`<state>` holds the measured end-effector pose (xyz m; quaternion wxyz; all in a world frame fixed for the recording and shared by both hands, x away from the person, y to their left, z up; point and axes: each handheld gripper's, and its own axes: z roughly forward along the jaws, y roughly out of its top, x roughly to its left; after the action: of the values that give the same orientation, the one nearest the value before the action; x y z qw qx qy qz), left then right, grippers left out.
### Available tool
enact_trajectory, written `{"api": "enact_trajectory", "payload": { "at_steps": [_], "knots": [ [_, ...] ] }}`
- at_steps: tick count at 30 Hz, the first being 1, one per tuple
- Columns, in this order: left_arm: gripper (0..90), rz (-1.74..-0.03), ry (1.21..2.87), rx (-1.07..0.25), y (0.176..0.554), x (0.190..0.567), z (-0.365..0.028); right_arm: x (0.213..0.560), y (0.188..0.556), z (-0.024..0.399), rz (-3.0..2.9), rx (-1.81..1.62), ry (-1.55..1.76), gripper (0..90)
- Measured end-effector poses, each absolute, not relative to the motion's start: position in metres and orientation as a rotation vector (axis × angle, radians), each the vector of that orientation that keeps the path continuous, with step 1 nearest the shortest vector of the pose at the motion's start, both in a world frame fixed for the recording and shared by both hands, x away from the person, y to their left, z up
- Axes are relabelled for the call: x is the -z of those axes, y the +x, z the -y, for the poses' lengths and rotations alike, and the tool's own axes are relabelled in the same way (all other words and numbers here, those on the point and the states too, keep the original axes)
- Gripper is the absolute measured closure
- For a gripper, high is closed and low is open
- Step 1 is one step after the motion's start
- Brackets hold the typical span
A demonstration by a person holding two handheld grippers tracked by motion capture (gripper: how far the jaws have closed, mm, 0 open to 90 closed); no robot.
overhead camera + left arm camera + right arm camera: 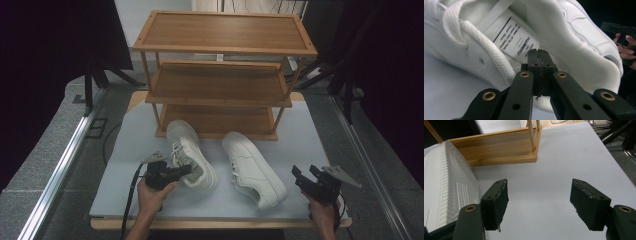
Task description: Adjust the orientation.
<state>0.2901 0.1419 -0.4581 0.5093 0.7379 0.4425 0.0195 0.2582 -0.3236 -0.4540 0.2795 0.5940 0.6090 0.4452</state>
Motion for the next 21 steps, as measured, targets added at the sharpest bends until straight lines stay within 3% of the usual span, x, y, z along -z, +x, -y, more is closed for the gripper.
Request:
{"api": "enact_trajectory", "payload": {
  "at_steps": [4, 5, 8, 21],
  "knots": [
    [88.2, -1.023, 1.798, -0.024, 0.296, 0.451, -0.124, 0.454, 0.258, 0.324, -1.629, -1.193, 1.593, 30.5],
    [83.5, -1.014, 1.816, -0.033, 0.295, 0.449, -0.118, 0.454, 0.257, 0.325, -1.629, -1.193, 1.592, 30.5],
    [80.1, -1.009, 1.85, -0.074, 0.294, 0.447, -0.109, 0.454, 0.257, 0.326, -1.626, -1.194, 1.595, 30.5],
    [81.1, -0.969, 1.874, -0.084, 0.288, 0.441, -0.09, 0.454, 0.258, 0.325, -1.633, -1.189, 1.596, 30.6]
  ]
}}
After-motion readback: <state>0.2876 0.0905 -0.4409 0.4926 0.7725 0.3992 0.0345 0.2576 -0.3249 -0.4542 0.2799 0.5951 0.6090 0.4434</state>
